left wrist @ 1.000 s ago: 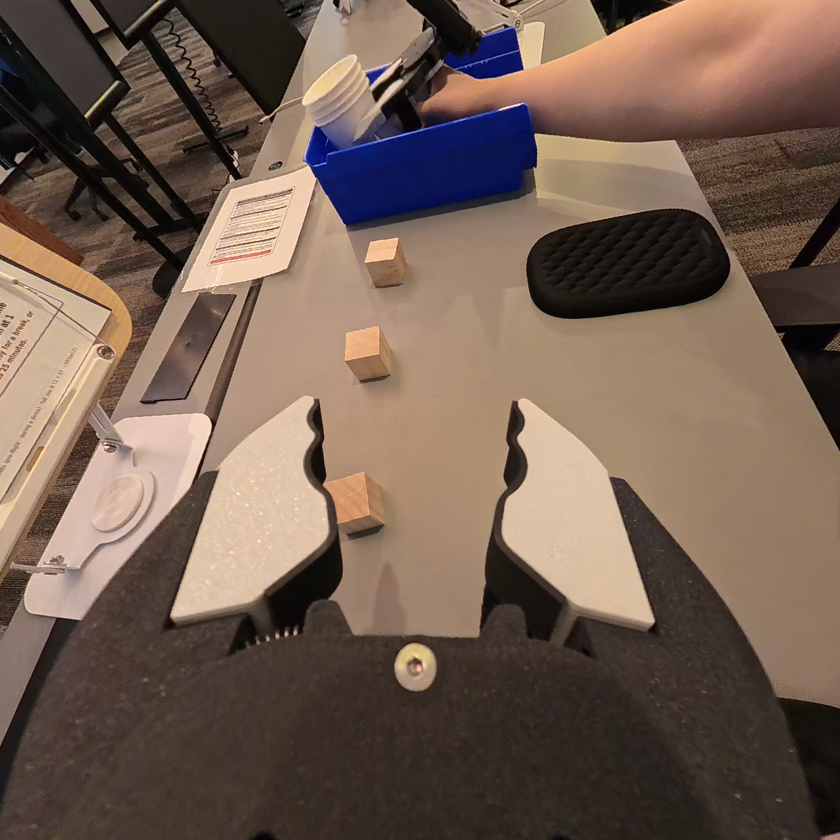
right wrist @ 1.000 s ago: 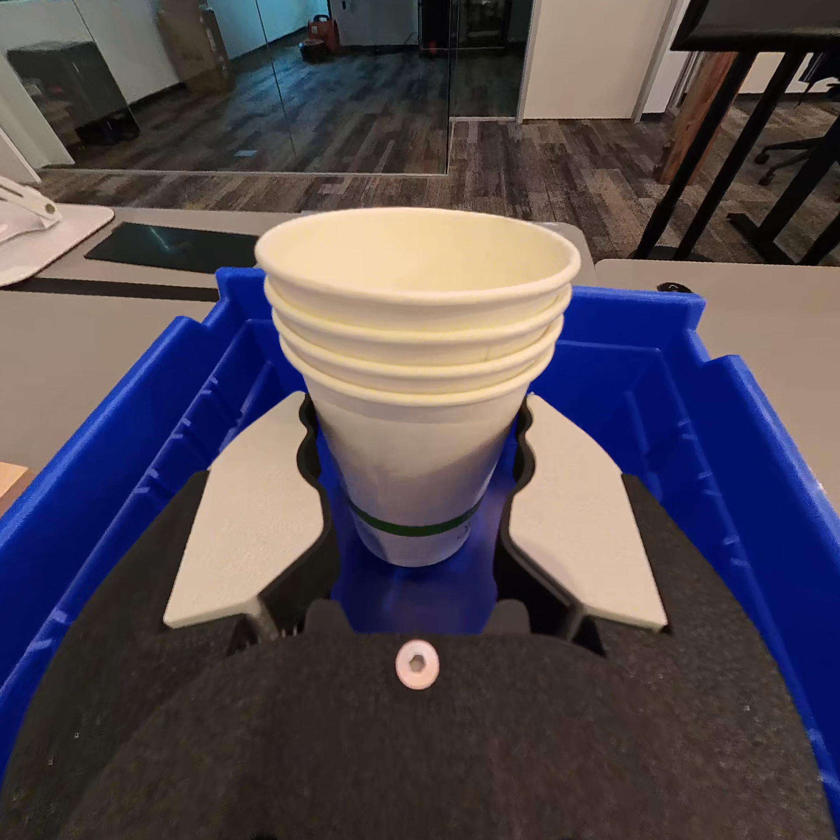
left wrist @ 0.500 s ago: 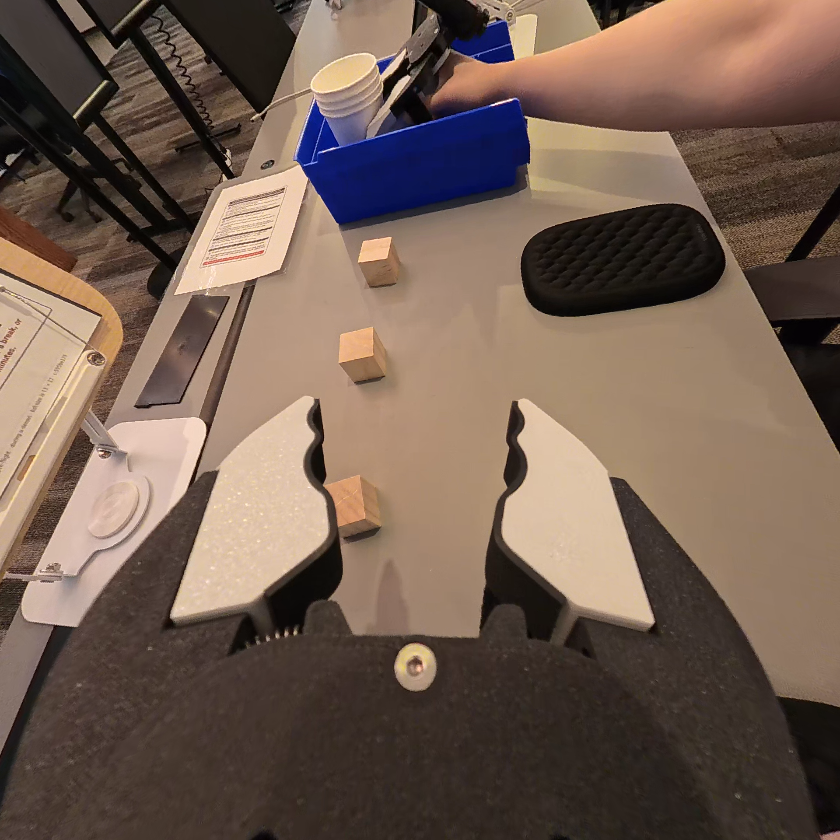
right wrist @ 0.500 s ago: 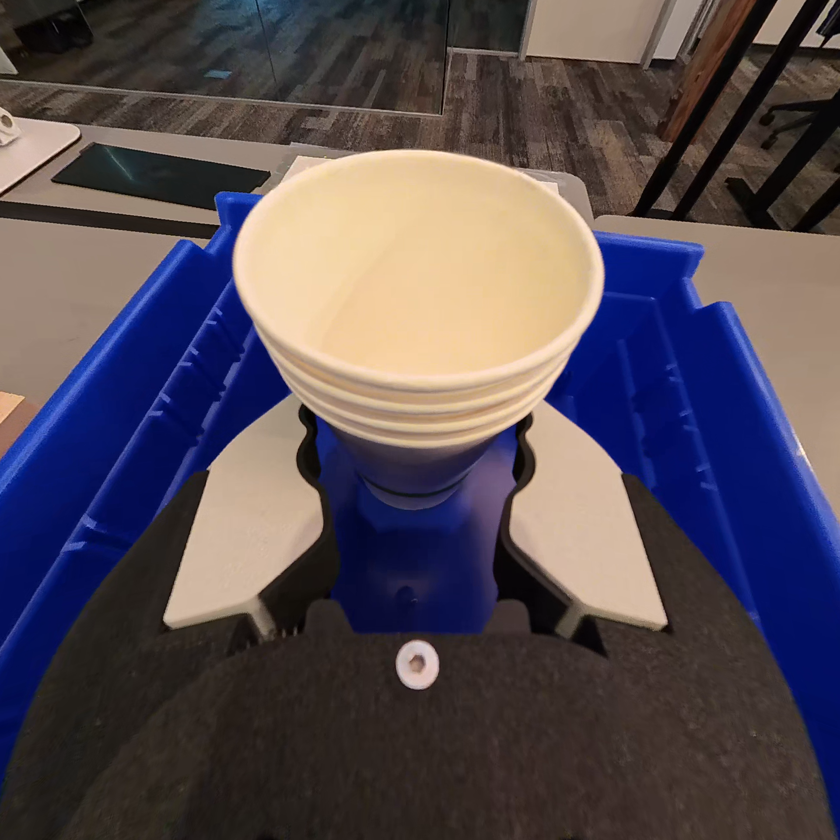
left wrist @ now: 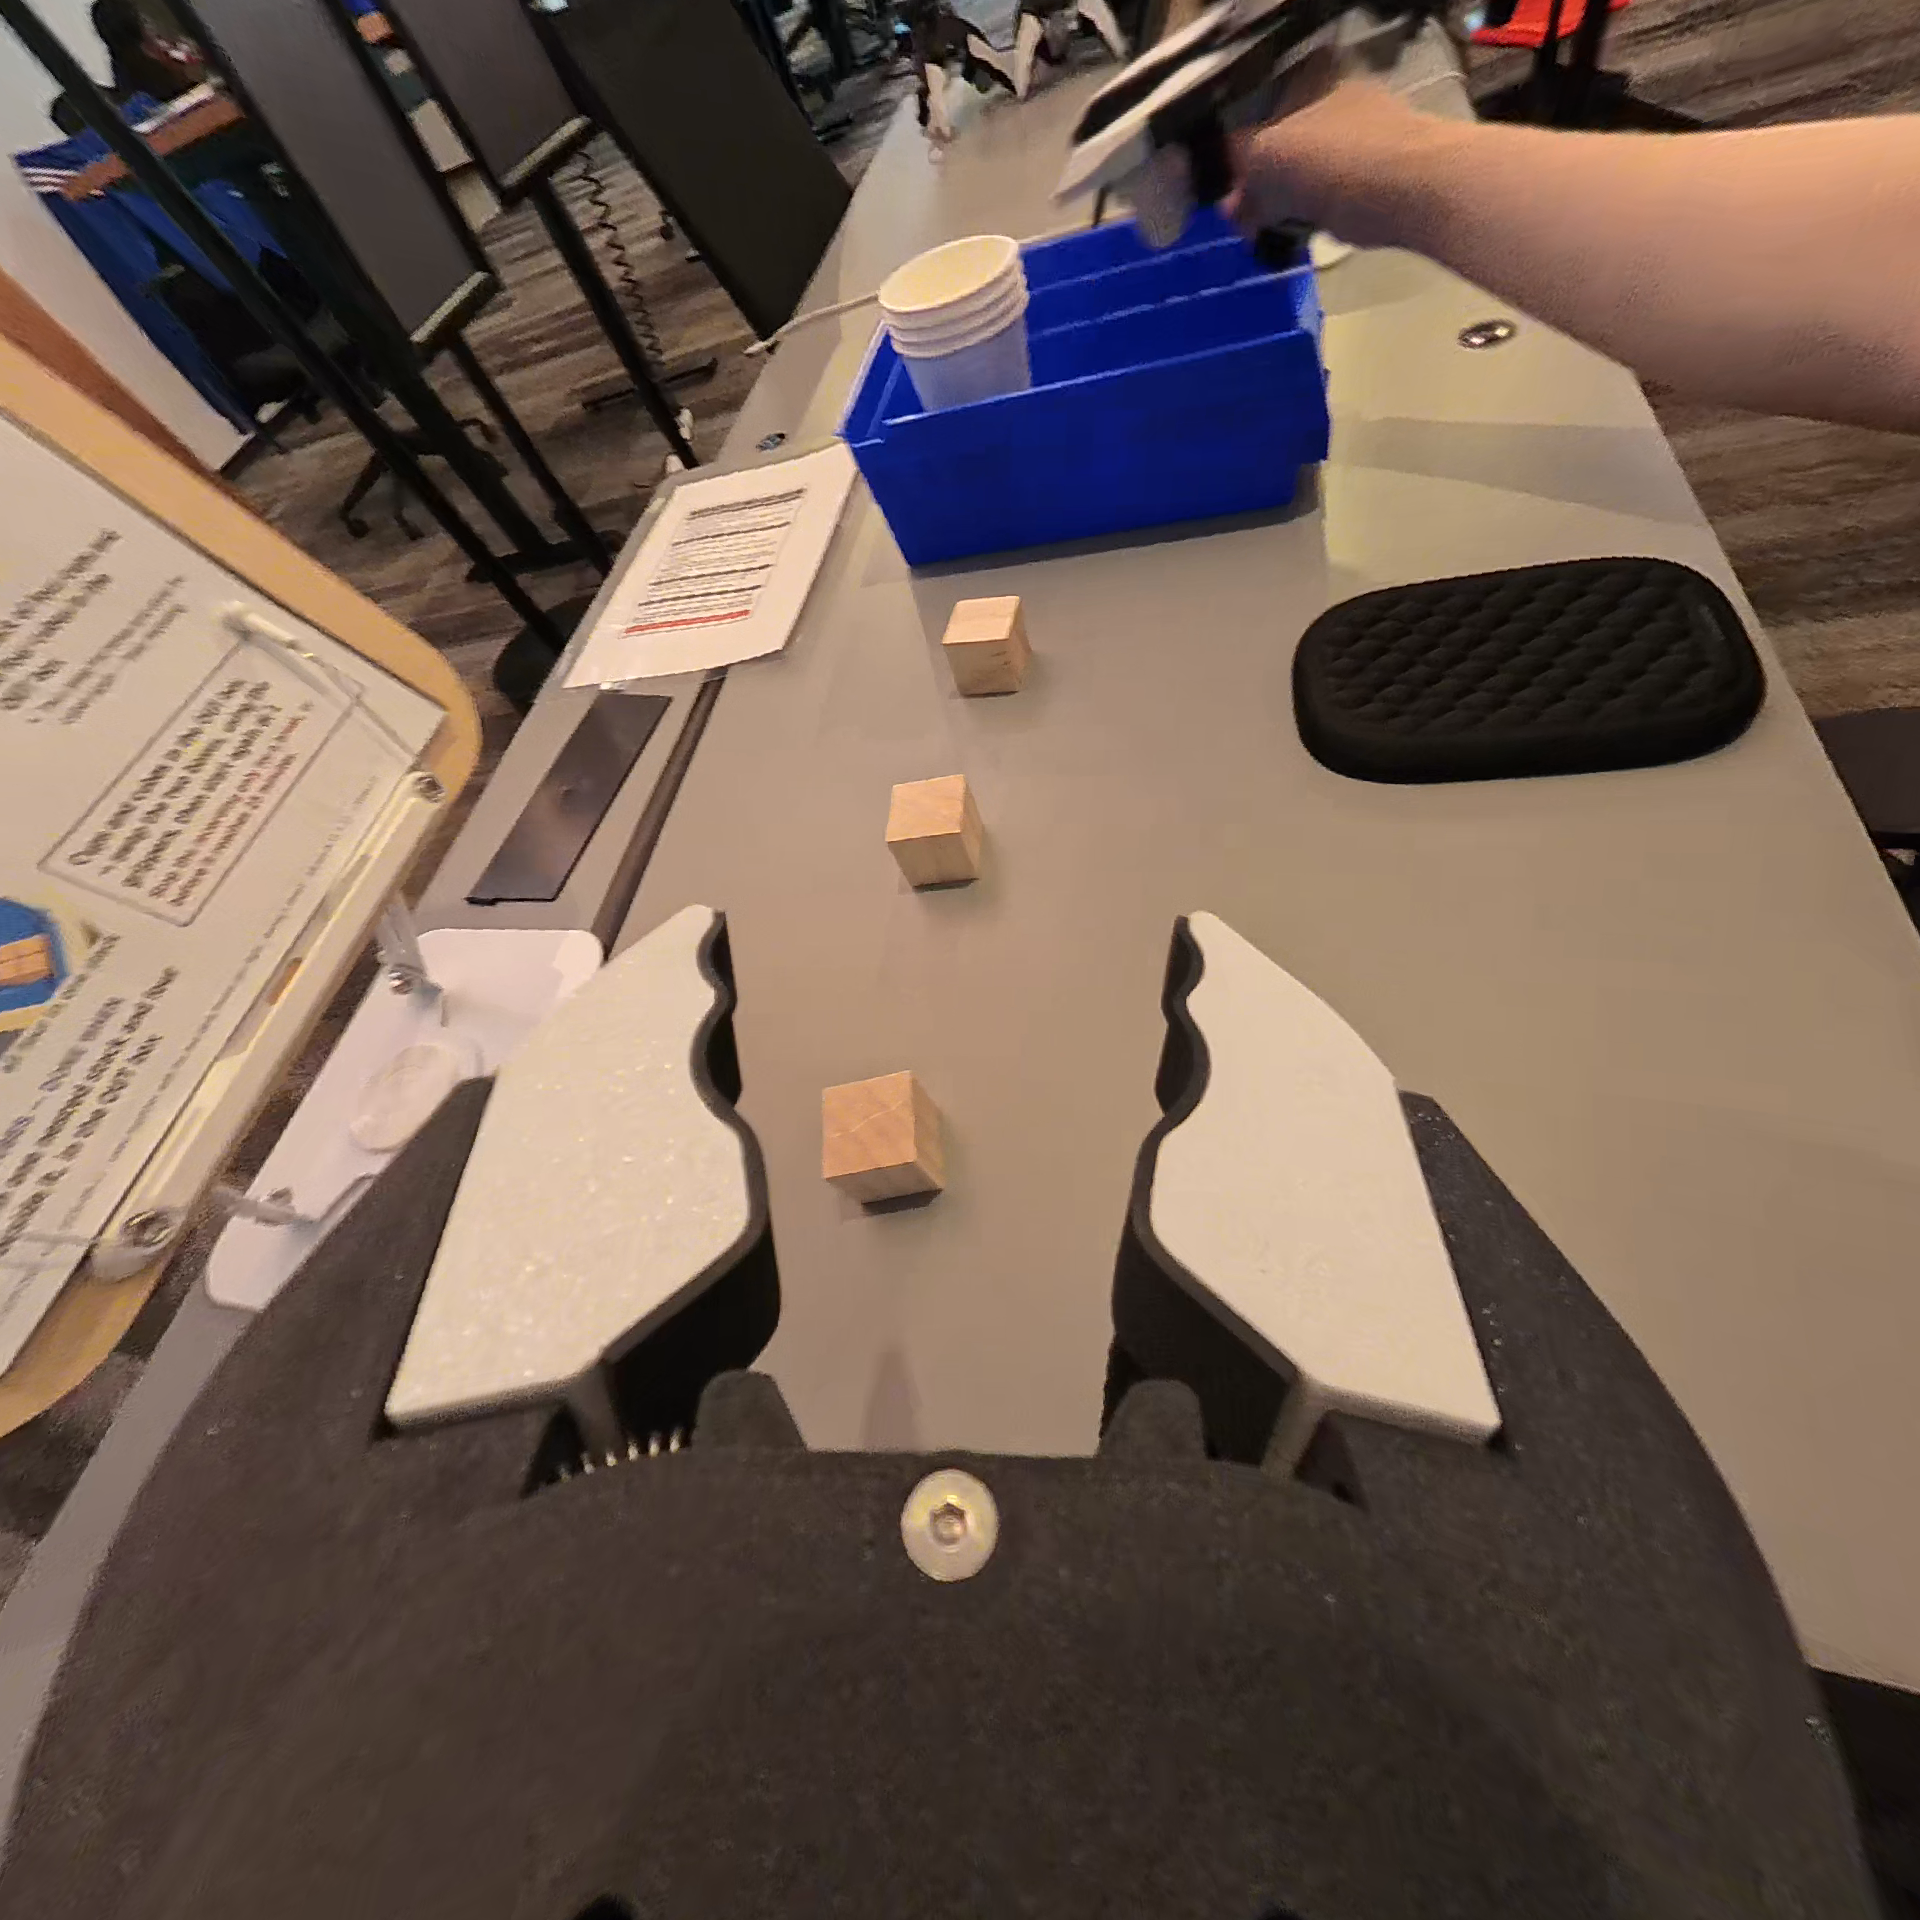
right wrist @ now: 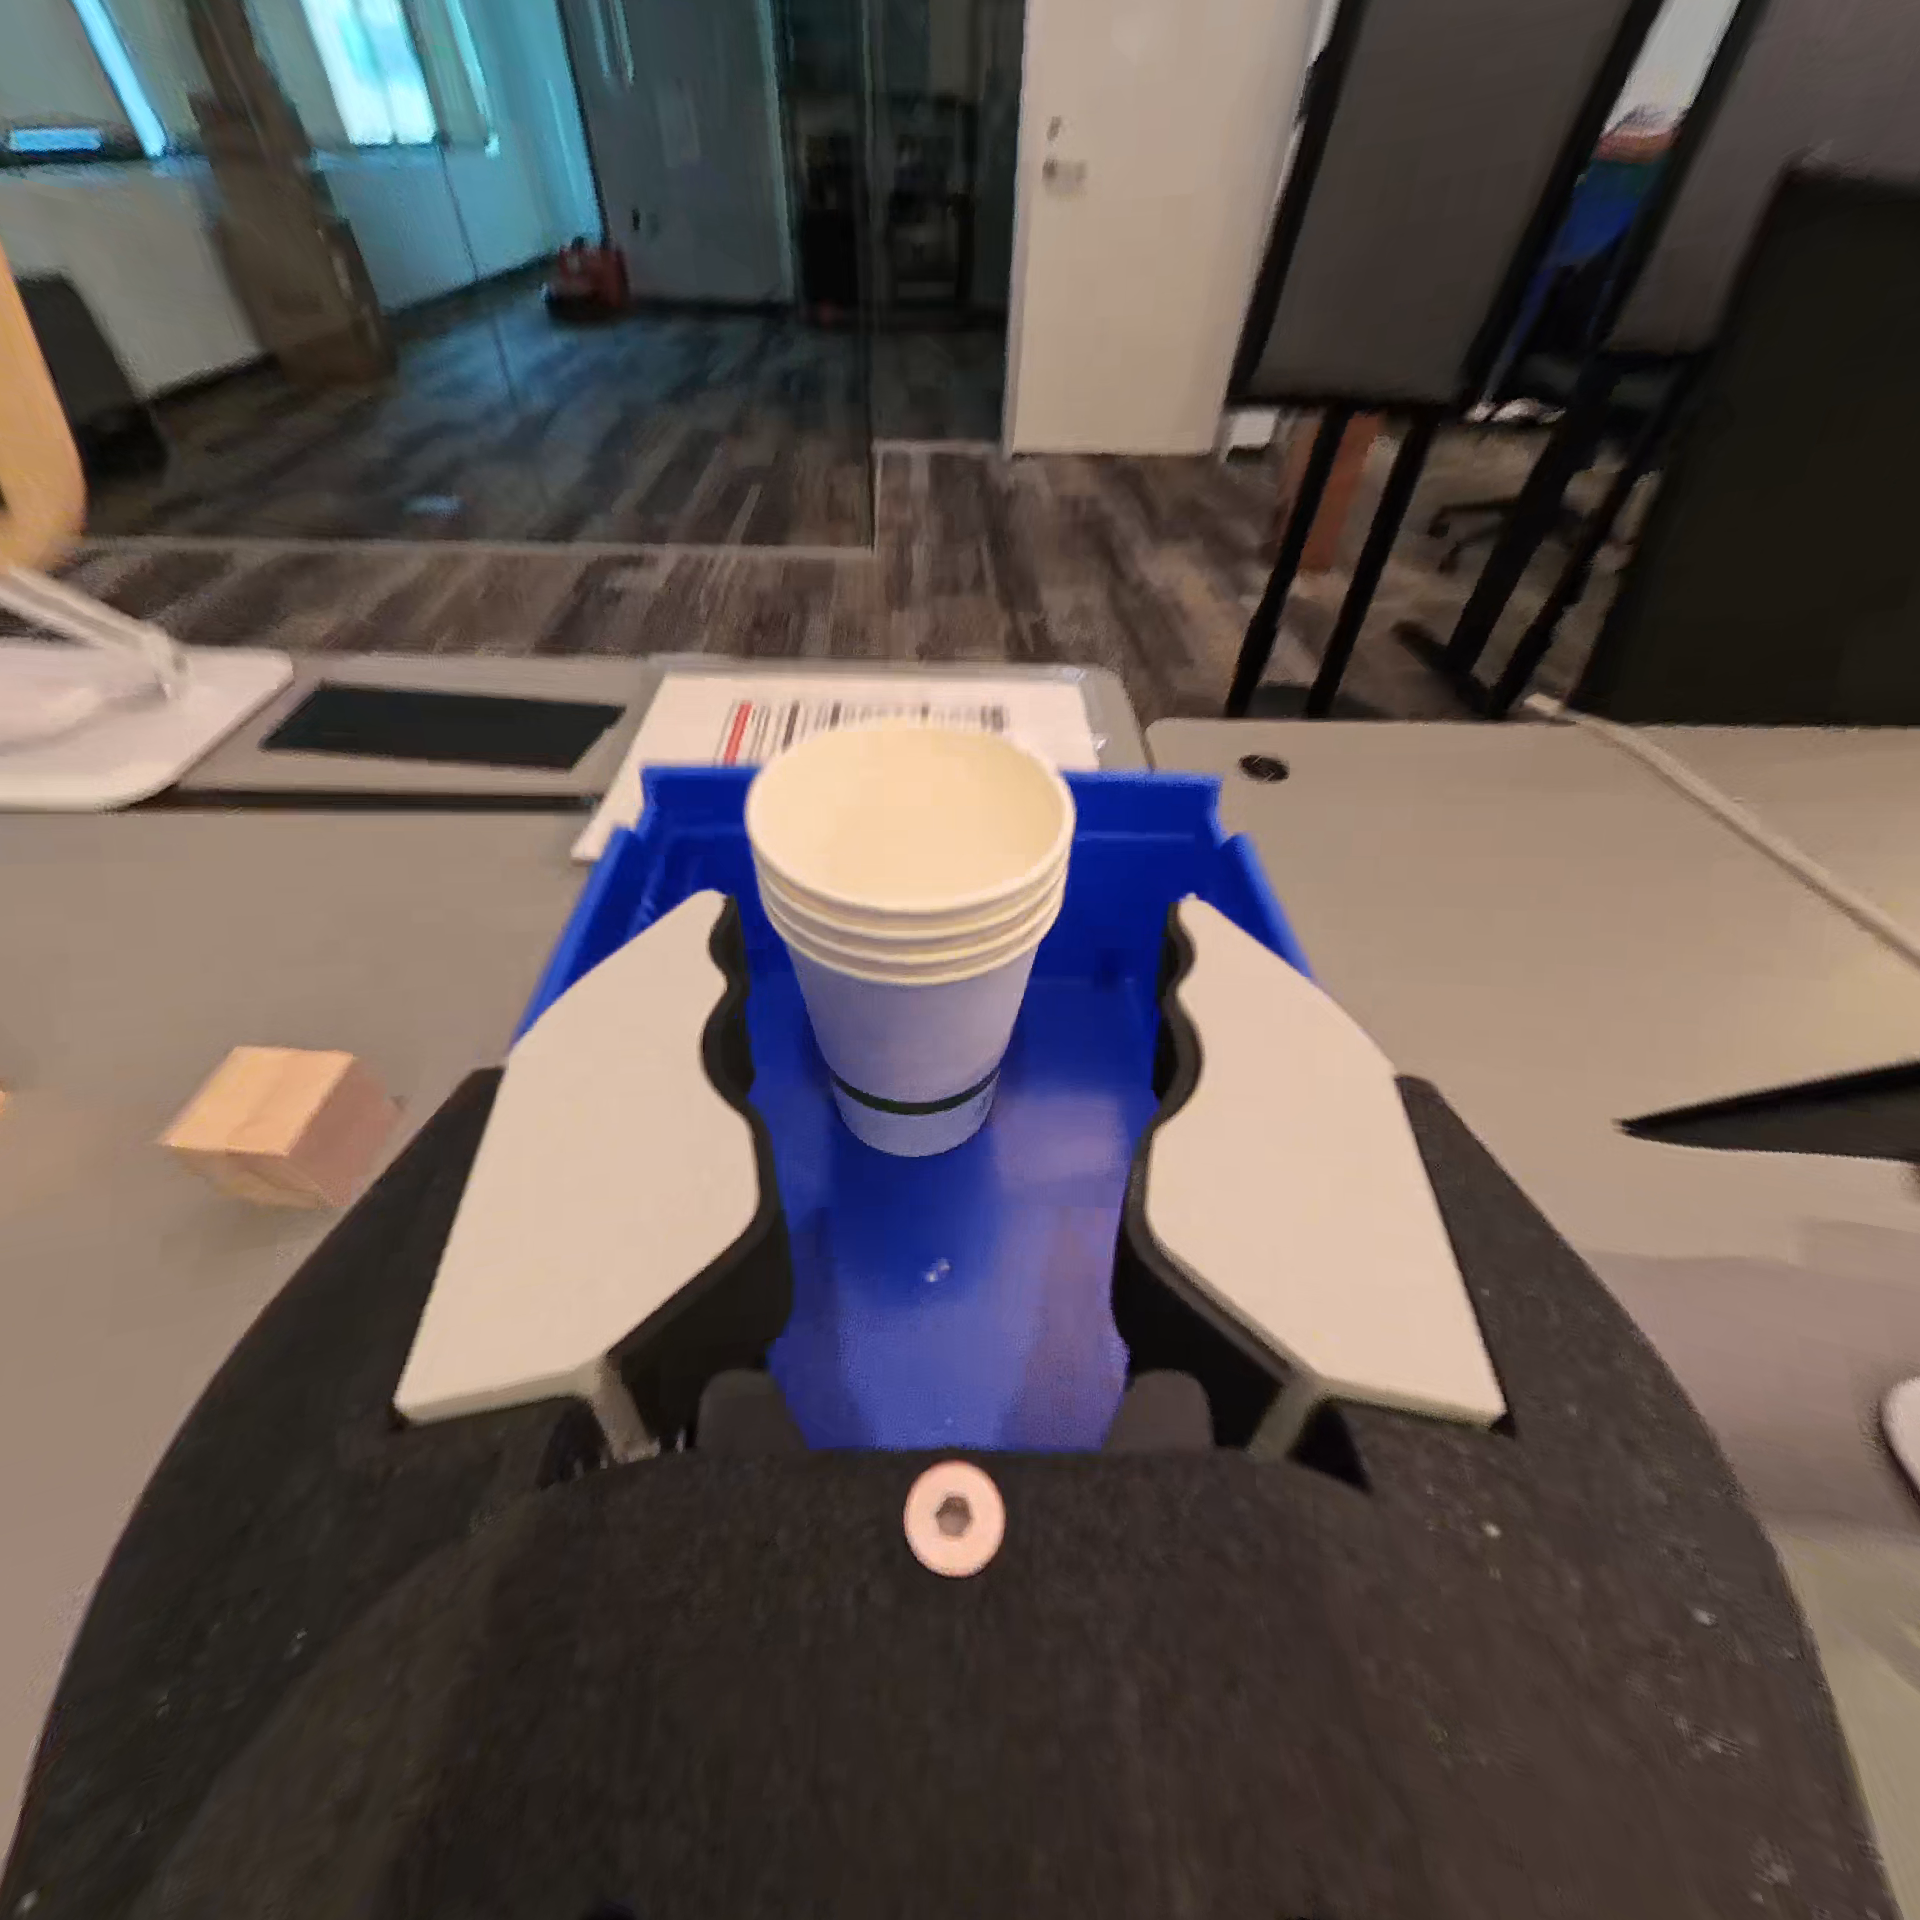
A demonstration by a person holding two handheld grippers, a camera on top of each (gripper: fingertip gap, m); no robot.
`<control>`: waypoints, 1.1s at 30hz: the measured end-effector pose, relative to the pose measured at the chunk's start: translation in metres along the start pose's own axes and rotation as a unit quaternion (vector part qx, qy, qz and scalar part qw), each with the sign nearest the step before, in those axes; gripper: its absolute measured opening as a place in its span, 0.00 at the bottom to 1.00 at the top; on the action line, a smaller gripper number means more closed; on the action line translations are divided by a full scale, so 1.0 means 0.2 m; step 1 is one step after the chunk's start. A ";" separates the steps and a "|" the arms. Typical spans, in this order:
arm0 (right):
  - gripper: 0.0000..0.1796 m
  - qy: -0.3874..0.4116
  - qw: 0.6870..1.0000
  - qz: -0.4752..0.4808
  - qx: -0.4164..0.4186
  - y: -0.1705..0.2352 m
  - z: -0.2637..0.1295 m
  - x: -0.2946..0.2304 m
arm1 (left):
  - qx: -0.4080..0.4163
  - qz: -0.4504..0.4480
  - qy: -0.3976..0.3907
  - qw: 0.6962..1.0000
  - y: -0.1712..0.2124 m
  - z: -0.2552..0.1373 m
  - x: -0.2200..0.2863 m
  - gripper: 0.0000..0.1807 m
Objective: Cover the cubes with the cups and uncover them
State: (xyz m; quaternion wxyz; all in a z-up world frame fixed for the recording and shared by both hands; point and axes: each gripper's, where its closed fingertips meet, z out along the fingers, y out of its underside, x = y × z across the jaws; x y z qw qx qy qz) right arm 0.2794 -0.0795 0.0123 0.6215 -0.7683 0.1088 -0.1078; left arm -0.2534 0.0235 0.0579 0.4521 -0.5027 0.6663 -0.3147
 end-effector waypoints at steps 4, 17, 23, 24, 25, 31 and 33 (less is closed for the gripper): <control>0.32 -0.022 0.998 0.027 0.050 -0.25 -0.26 -0.26 | 0.021 -0.020 -0.036 0.999 -0.02 -0.07 -0.08 0.43; 0.35 -0.075 0.975 -0.048 -0.203 0.40 0.17 -1.15 | 0.040 -0.012 -0.051 0.998 -0.06 -0.15 -0.08 0.43; 0.31 -0.078 0.929 -0.023 -0.362 0.47 0.28 -1.15 | 0.050 -0.008 -0.042 0.998 -0.08 -0.17 -0.06 0.43; 0.31 -0.071 0.916 -0.026 -0.393 0.48 0.29 -1.14 | 0.051 -0.006 -0.041 0.998 -0.09 -0.17 -0.06 0.43; 0.32 -0.070 0.904 -0.028 -0.421 0.49 0.29 -1.14 | 0.051 -0.005 -0.041 0.998 -0.09 -0.17 -0.05 0.43; 0.35 -0.047 0.852 -0.030 -0.521 0.59 0.31 -1.14 | 0.041 0.002 -0.039 0.998 -0.07 -0.18 -0.05 0.43; 0.35 -0.037 0.840 -0.035 -0.540 0.62 0.31 -1.14 | 0.043 0.002 -0.037 0.998 -0.07 -0.19 -0.04 0.43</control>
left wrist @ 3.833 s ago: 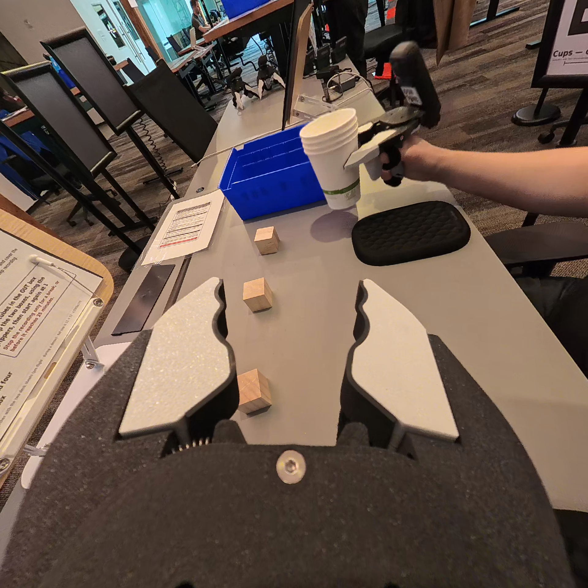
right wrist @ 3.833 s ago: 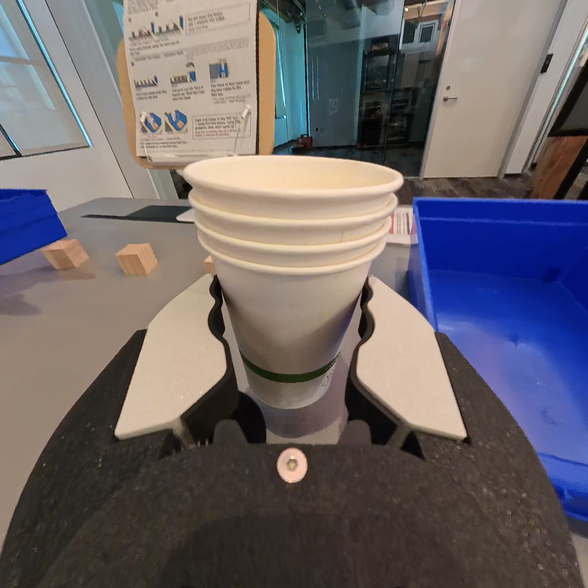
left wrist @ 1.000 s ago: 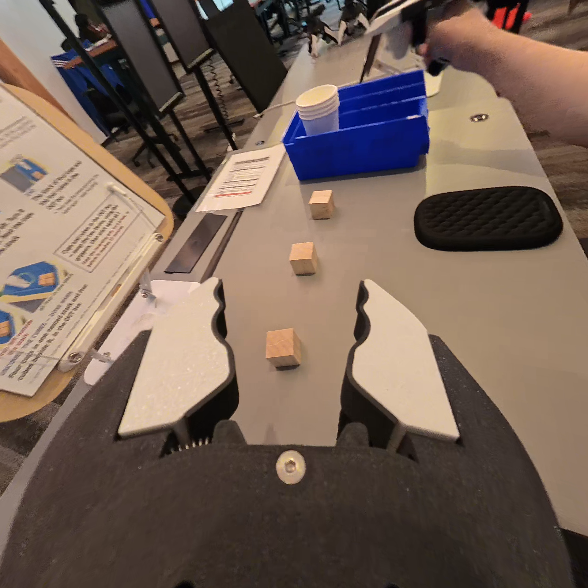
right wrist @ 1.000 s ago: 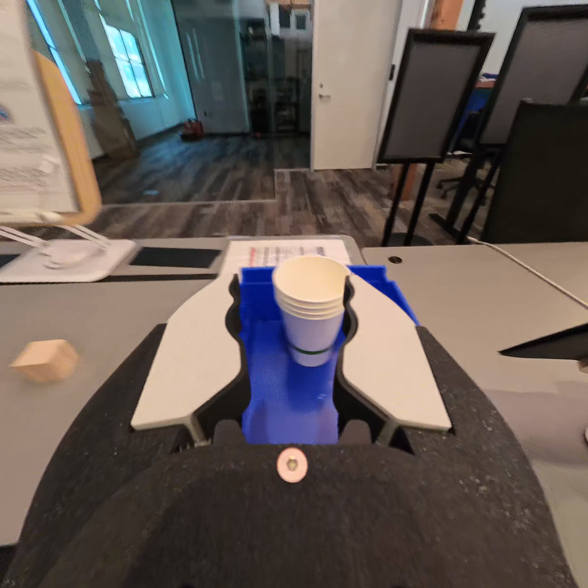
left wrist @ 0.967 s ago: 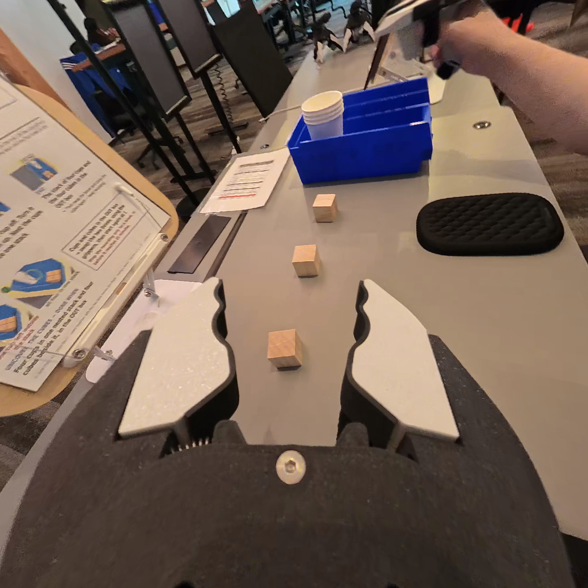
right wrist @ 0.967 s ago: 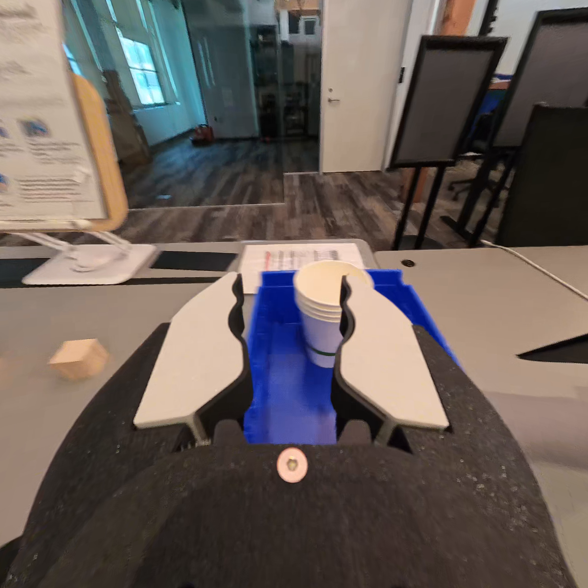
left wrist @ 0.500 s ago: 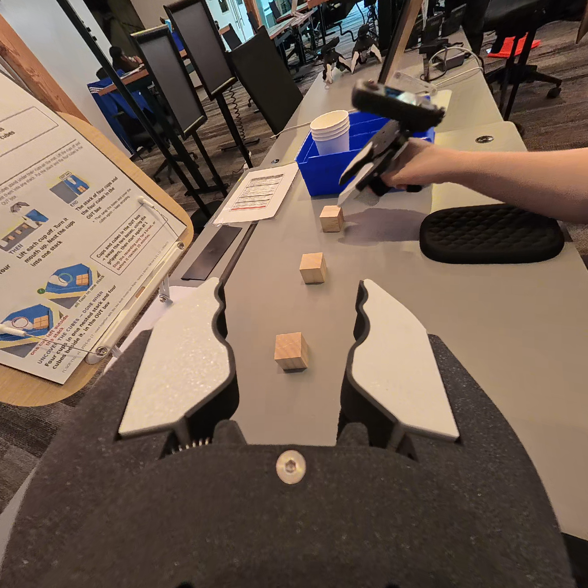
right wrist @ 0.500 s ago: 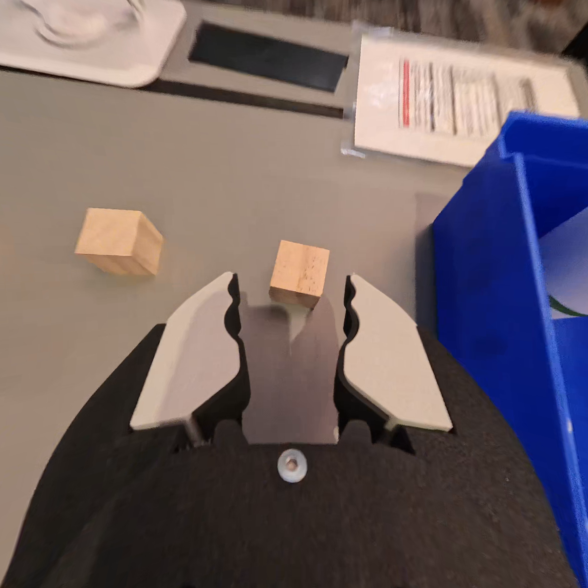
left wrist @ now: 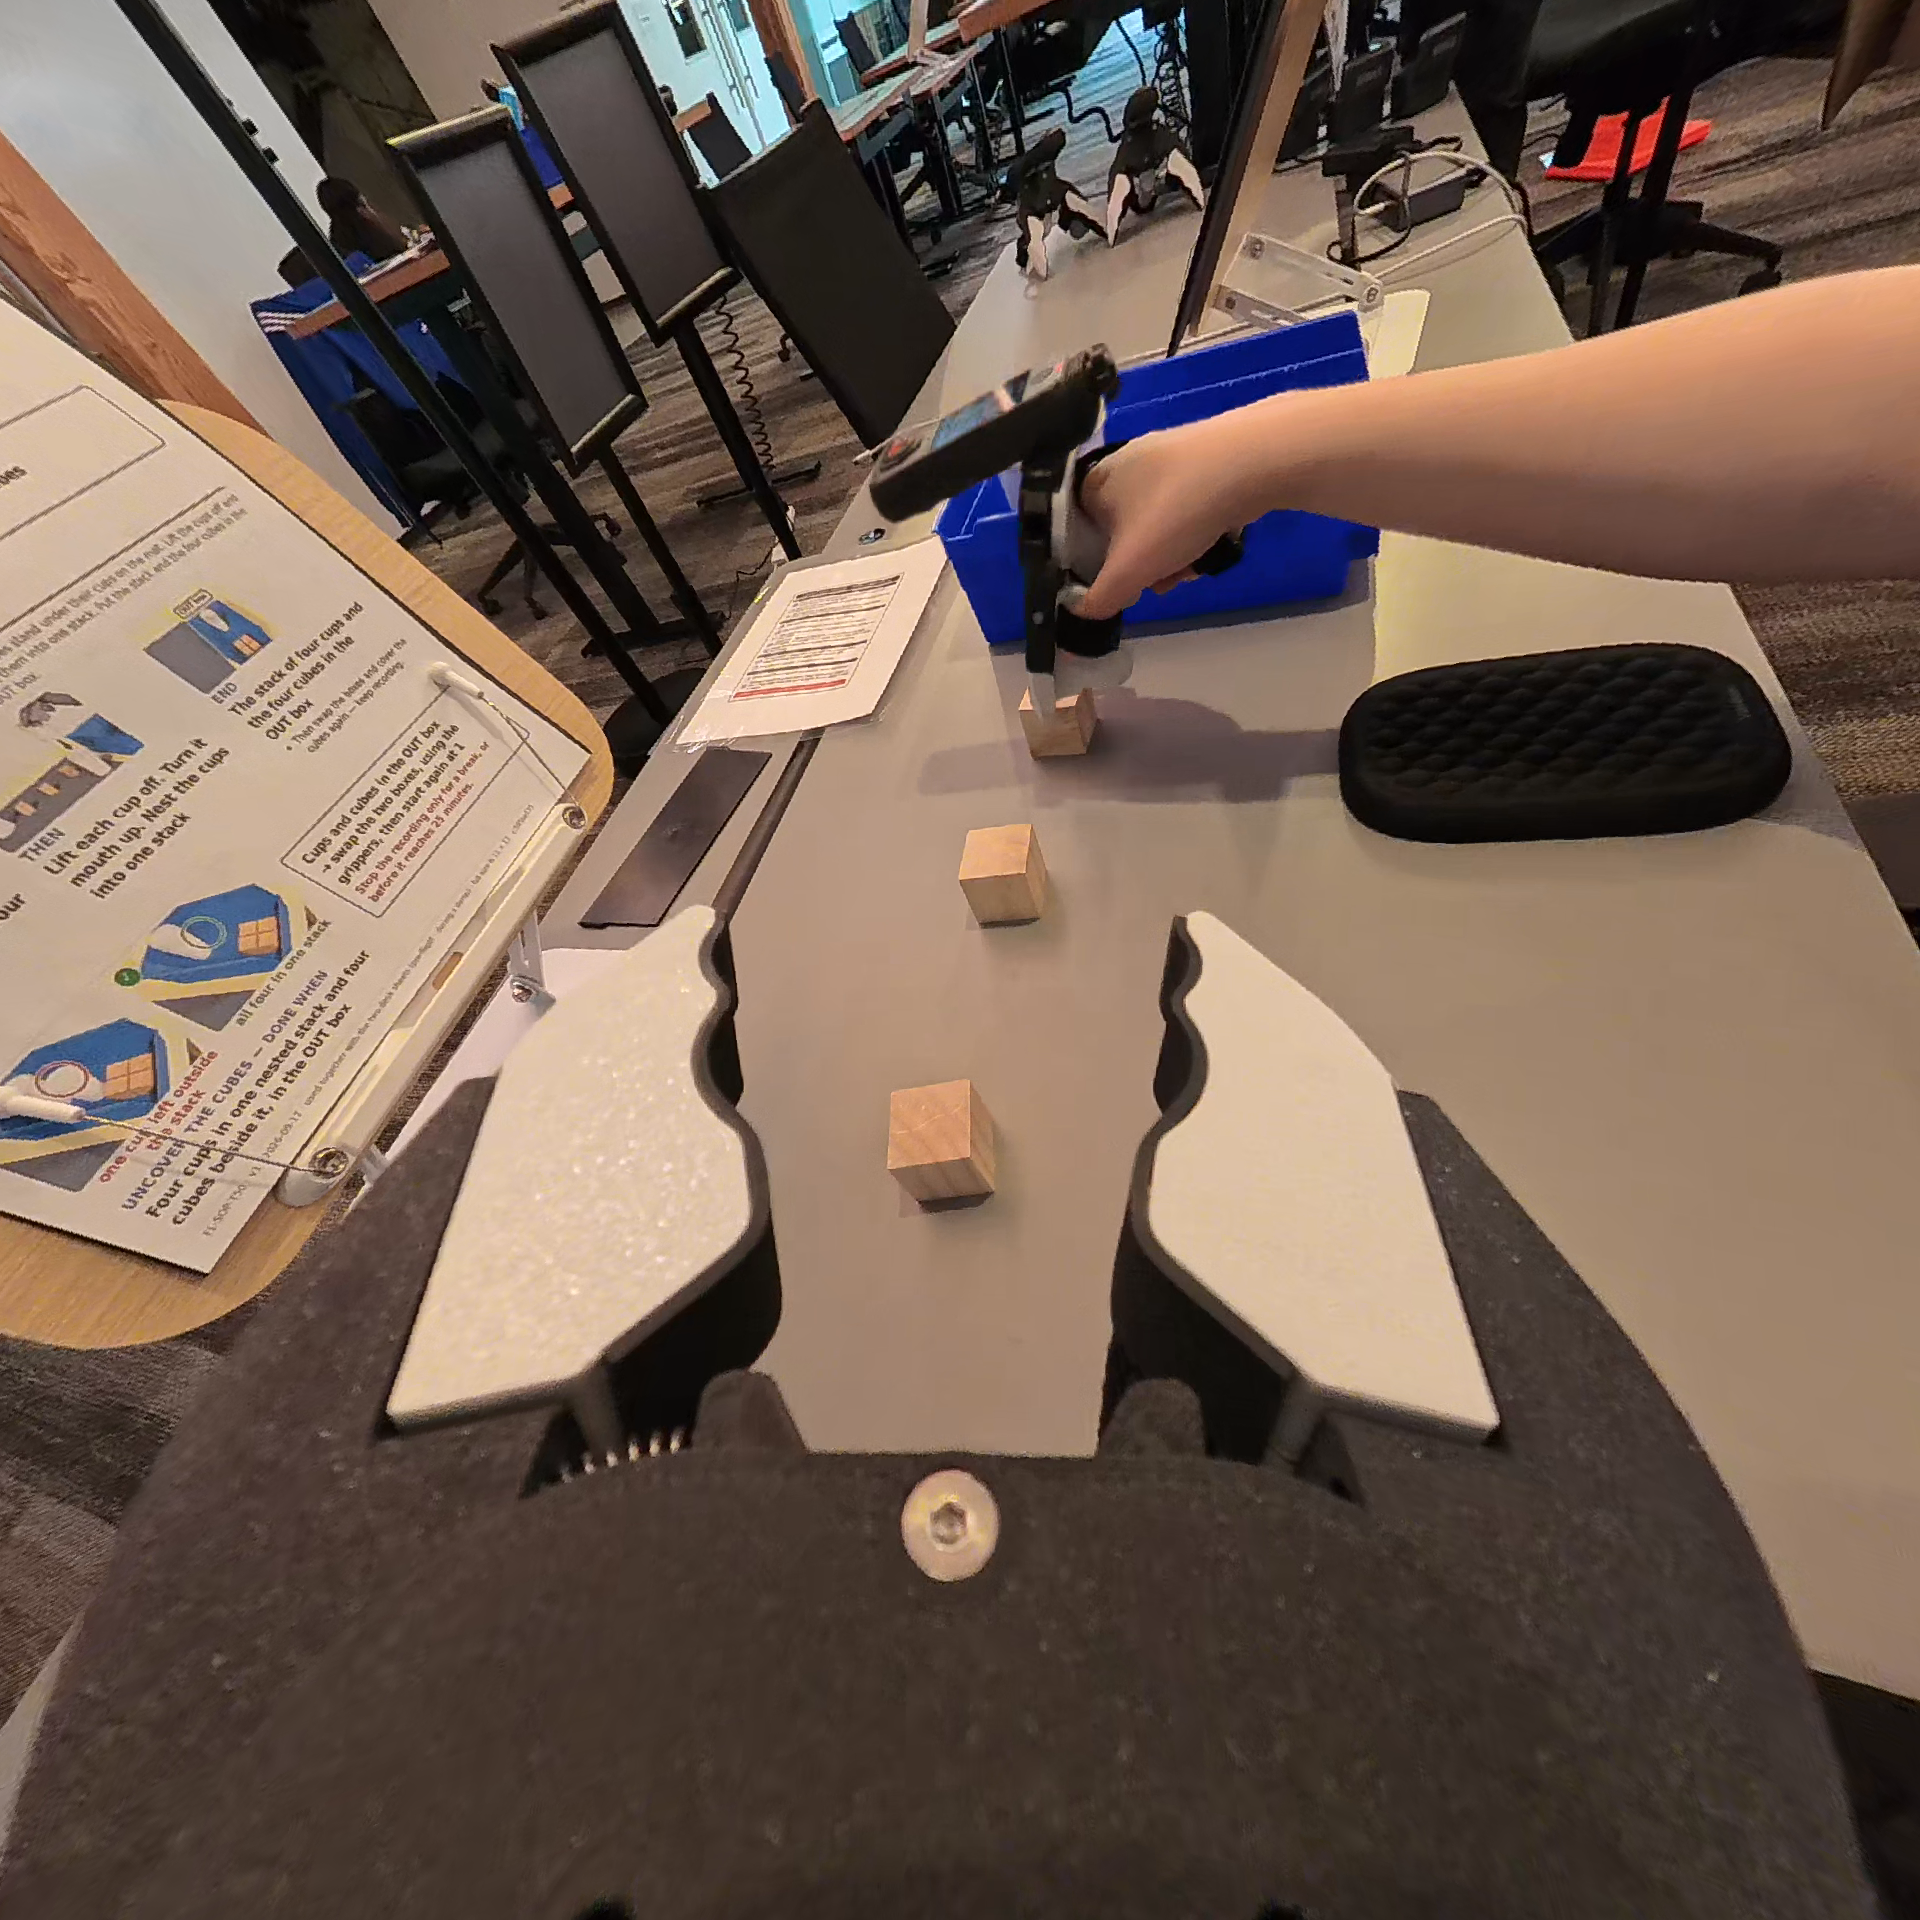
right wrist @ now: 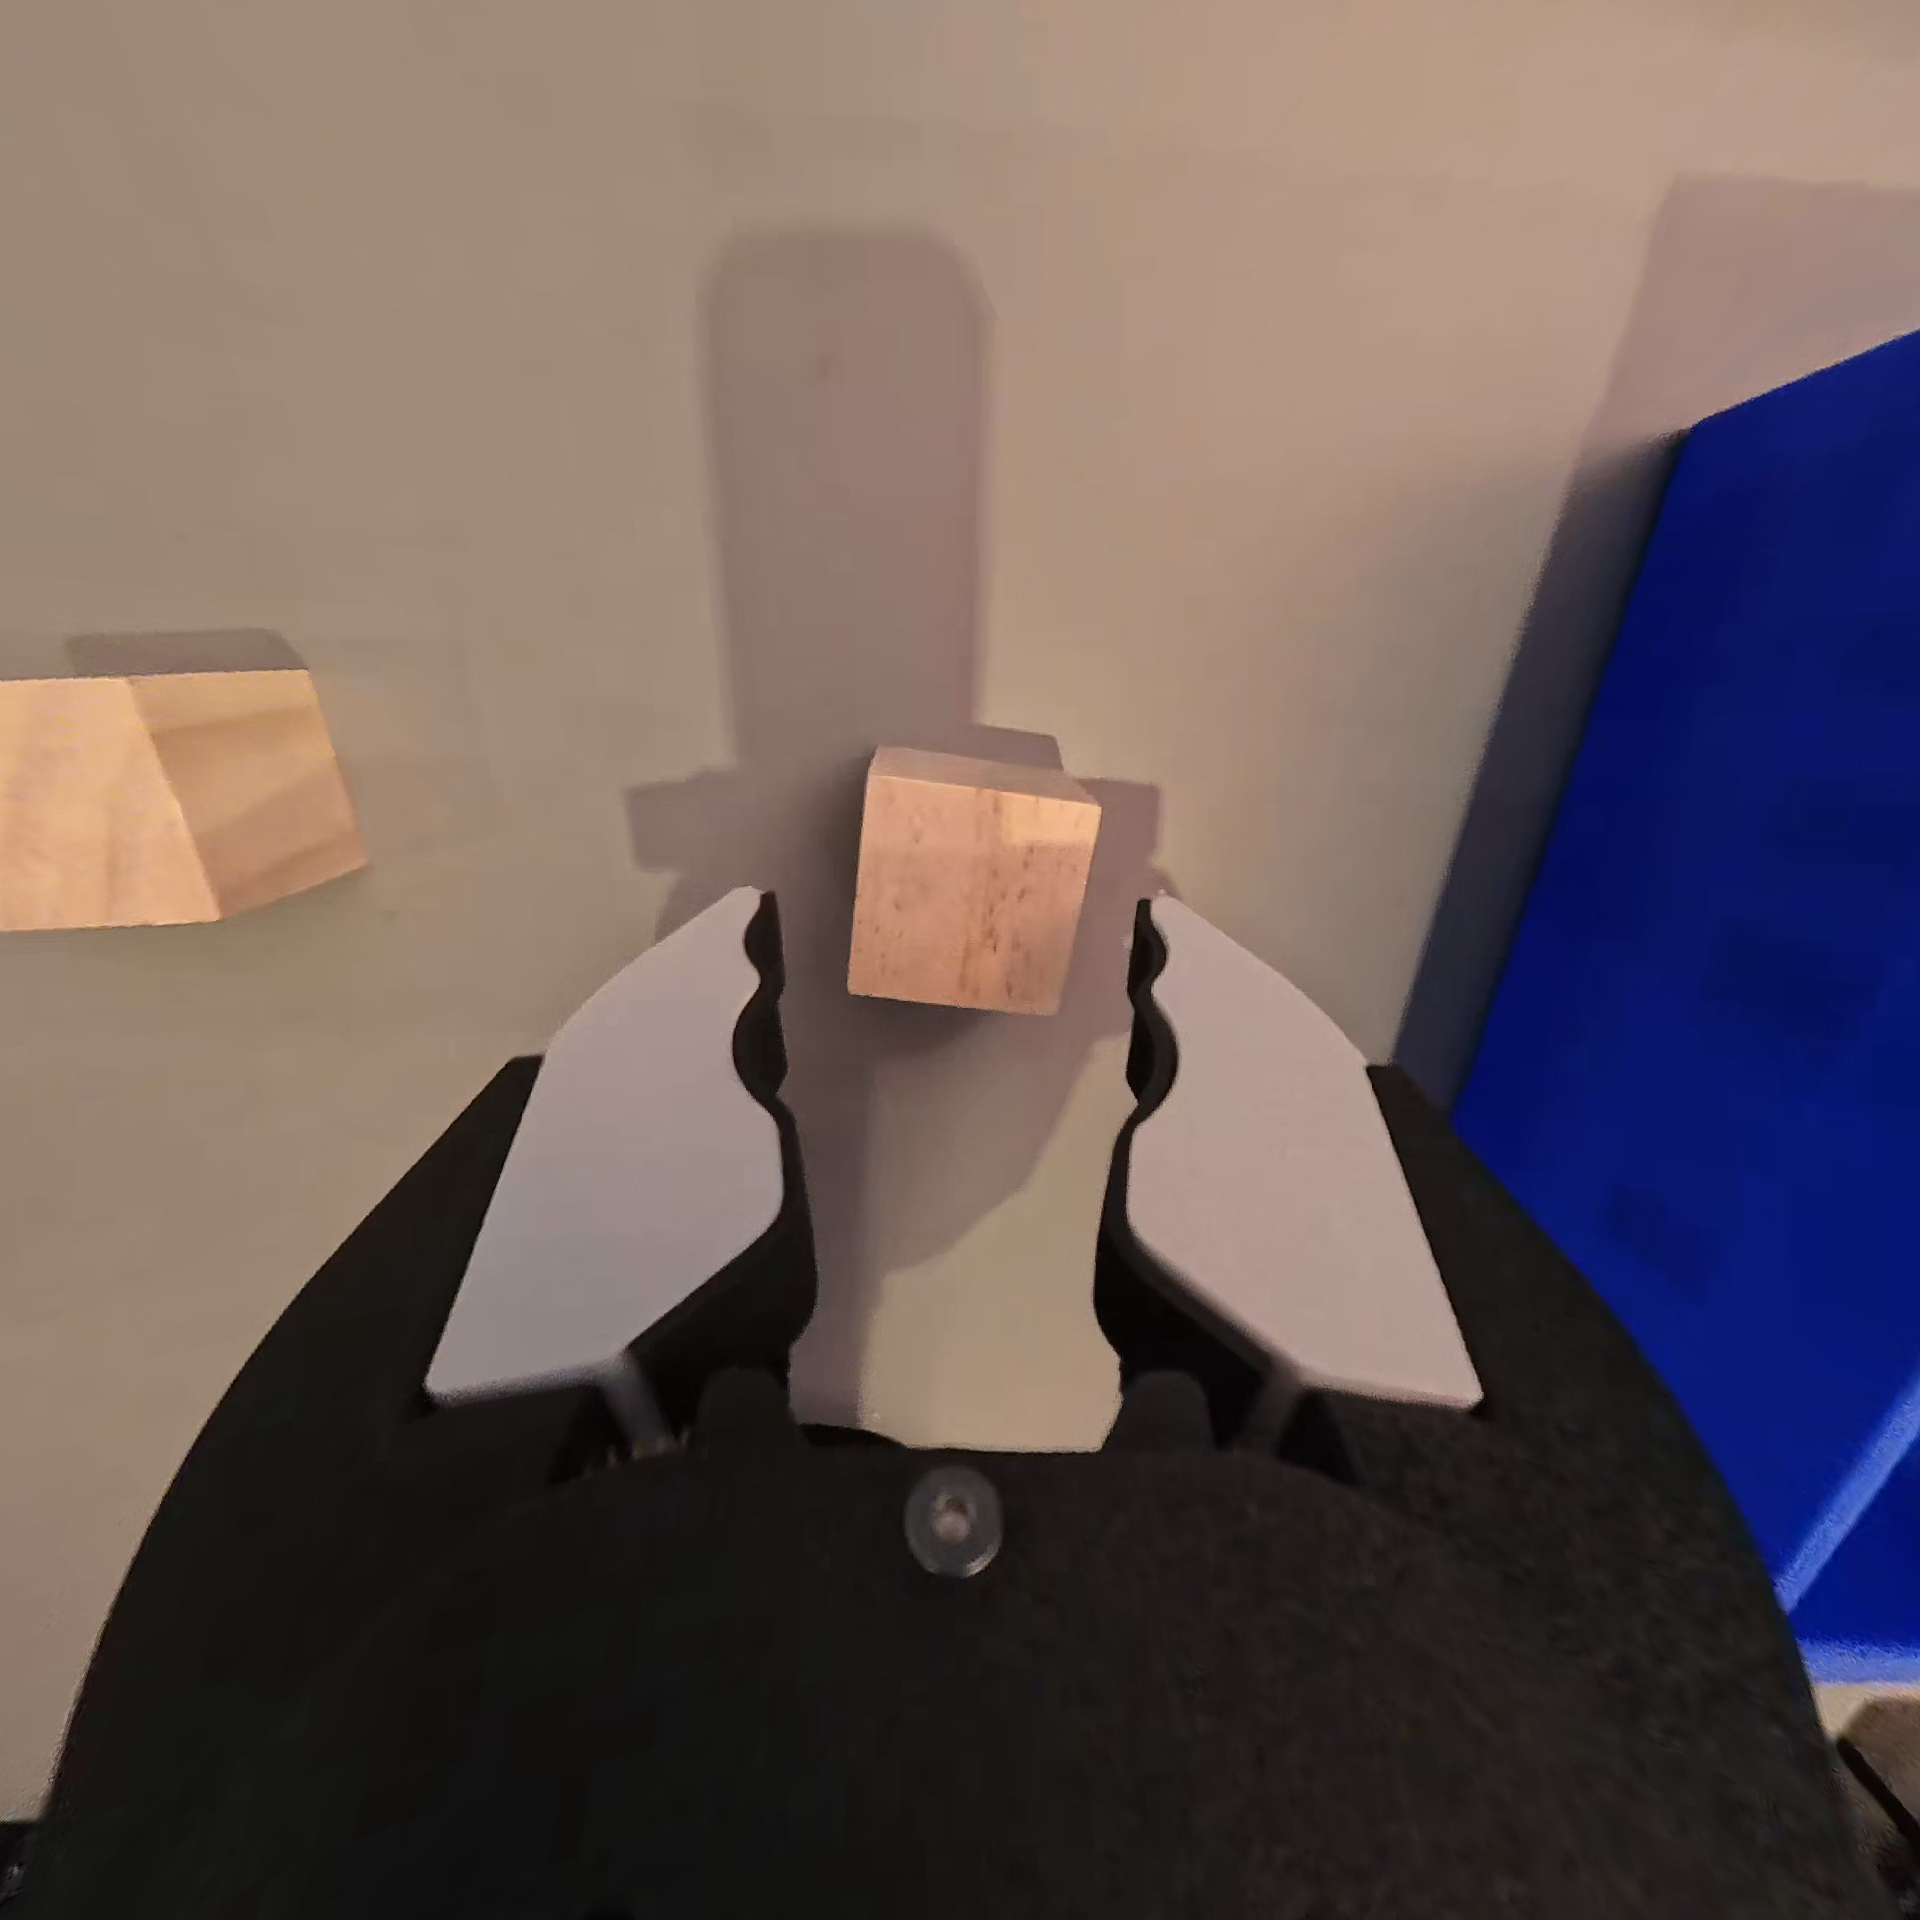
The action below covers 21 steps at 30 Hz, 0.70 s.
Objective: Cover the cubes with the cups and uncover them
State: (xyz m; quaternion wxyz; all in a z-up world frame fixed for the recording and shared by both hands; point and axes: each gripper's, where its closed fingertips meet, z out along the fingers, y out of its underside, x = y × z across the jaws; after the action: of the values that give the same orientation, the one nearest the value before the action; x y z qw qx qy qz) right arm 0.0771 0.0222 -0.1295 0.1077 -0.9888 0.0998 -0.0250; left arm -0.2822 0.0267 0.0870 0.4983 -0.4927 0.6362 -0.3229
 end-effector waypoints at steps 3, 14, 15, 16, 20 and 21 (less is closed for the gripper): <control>0.32 0.008 1.000 -0.002 -0.025 0.02 0.04 0.00 | 0.006 -0.001 0.001 1.000 -0.01 -0.01 0.00 0.43; 0.25 0.025 0.999 -0.015 -0.032 0.01 0.06 0.01 | 0.008 0.001 0.001 1.000 -0.01 -0.03 0.00 0.43; 0.25 0.022 0.999 -0.016 -0.030 0.01 0.06 0.01 | 0.008 0.000 0.001 1.000 -0.01 -0.03 0.00 0.43; 0.25 0.019 0.999 -0.017 -0.029 0.01 0.06 0.01 | 0.008 0.000 0.001 1.000 0.00 -0.03 0.00 0.43; 0.25 0.007 0.999 -0.024 -0.026 0.02 0.04 0.01 | 0.003 -0.001 0.001 1.000 0.01 -0.03 -0.01 0.43; 0.25 0.006 0.999 -0.027 -0.024 0.03 0.03 0.01 | 0.002 -0.001 0.001 1.000 0.01 -0.03 -0.01 0.43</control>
State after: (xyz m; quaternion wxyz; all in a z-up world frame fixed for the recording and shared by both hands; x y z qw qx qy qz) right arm 0.0784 0.0178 -0.1356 0.0822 -0.9934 0.0740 -0.0316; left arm -0.2876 0.0280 0.0874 0.4985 -0.4918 0.6354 -0.3254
